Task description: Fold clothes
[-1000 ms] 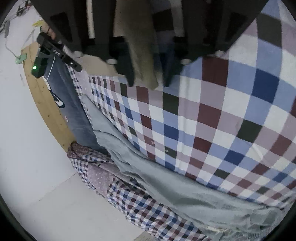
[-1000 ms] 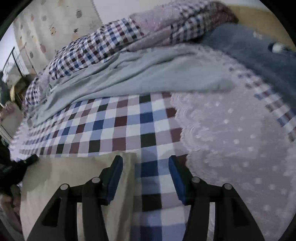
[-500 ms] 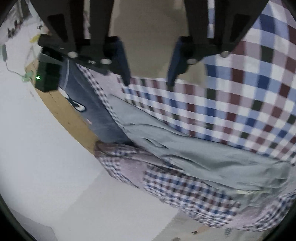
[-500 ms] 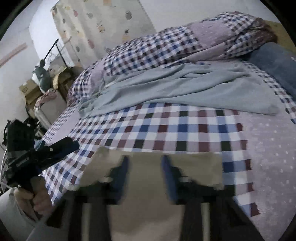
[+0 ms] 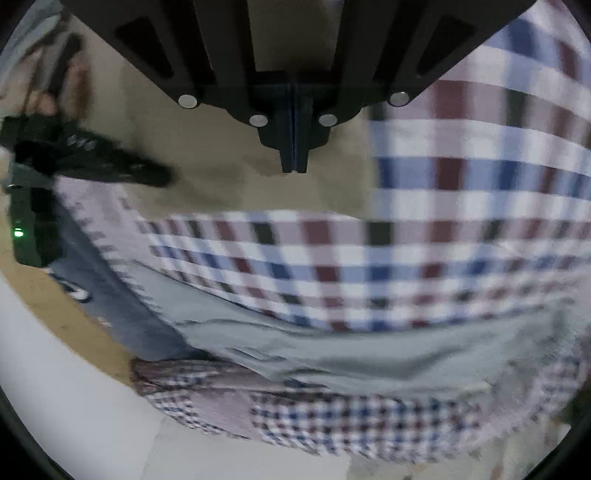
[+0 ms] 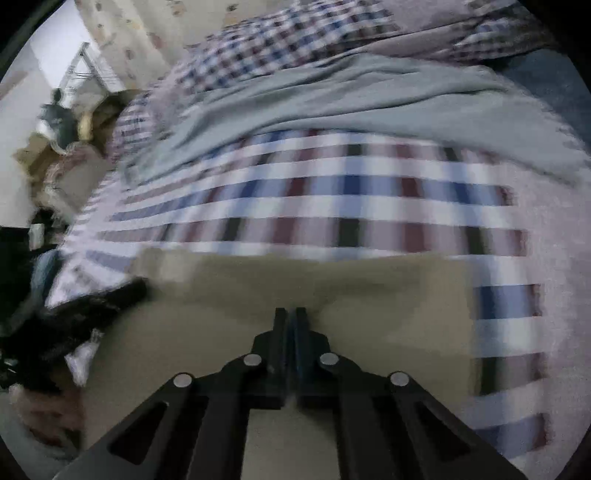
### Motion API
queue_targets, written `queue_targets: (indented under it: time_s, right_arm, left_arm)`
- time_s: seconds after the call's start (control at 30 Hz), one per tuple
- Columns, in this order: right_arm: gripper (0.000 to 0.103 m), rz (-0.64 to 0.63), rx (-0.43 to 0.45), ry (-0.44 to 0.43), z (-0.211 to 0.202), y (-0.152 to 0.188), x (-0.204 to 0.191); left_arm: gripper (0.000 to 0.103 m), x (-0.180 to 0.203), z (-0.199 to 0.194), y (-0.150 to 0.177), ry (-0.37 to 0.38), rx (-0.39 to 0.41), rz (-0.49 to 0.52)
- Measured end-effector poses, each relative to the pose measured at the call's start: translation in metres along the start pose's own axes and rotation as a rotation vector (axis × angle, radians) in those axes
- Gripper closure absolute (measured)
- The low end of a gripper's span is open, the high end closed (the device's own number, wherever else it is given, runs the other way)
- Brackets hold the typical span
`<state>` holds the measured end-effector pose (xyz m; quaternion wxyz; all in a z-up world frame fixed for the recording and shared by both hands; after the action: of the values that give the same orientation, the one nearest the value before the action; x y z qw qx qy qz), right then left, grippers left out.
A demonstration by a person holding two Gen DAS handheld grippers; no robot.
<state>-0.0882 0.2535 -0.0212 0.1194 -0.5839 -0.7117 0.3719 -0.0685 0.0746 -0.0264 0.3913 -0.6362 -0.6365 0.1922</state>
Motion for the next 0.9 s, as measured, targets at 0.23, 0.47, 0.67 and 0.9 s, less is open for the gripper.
queue_targets:
  time_s: [0.23,0.47,0.67,0.9]
  right_arm:
    - [0.1,0.062,0.078,-0.046,-0.057,0.004,-0.007]
    - [0.1,0.001,-0.018,-0.143,-0.055,0.059,-0.052]
    - [0.103,0.089,0.029,-0.013,-0.083,0.076,-0.01]
    - [0.098,0.13,0.094,0.114,-0.142,0.115,0.019]
  left_arm:
    - [0.102,0.013,-0.035,-0.01,0.116,0.026,-0.041]
    - [0.102,0.073,-0.036,0.04,0.244,-0.109,0.061]
    - [0.102,0.054,-0.062,0.063,0.101,-0.043,0.09]
    - [0.102,0.035,-0.117,0.1,0.101,-0.03,0.013]
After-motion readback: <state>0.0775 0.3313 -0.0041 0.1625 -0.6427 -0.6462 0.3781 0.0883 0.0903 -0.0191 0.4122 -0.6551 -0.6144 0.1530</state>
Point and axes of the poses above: each gripper's, at about its wrist camera, not at the fingertips, and z roughly the way its jaws point, x to its right, y to its underside, the point moved 7 cm from there along z, roughly the way its jaws point, and after that the axes turned 10 degrees about x, right-handed, at the moved point
